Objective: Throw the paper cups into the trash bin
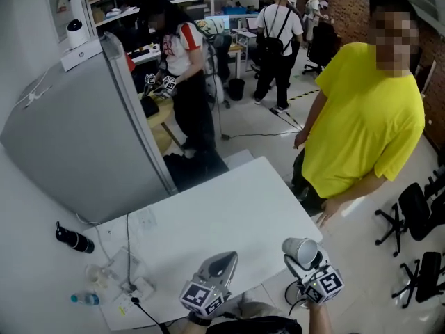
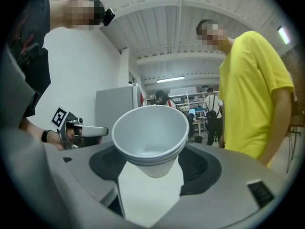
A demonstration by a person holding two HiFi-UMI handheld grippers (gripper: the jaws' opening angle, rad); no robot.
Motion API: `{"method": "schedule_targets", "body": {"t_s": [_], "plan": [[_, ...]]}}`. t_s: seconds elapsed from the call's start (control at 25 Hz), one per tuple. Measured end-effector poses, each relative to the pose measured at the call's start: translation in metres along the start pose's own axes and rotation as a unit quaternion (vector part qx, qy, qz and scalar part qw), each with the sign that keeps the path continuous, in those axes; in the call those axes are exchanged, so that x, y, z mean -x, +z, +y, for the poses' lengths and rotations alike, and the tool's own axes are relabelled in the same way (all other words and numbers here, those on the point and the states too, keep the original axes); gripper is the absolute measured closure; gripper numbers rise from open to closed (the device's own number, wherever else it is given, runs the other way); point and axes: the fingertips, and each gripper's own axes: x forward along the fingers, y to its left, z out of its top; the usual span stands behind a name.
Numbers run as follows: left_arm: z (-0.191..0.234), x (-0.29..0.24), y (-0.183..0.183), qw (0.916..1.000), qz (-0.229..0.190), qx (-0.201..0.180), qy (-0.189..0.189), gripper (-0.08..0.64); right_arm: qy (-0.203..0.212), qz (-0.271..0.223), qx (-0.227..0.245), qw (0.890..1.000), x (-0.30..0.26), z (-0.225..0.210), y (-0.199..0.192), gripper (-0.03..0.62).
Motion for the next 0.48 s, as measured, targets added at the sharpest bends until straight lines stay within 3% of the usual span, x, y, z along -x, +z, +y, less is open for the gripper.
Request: {"method": "schedule_targets", "body": {"t_s": [0.32, 0.48], "plan": [[-0.022, -0.012, -0.007, 0.9999, 0.014, -0.003, -0.006, 0.558, -0.017, -0.014, -0.018, 1.000, 0.036, -0.016, -0.005, 0.256], [-0.049, -0.023, -0.013, 0.9996, 0.014, -0.025, -0.003, 0.558, -0.017, -0.042, -0.013, 0.999, 0.064, -0.031, -0.001, 0.256]]}}
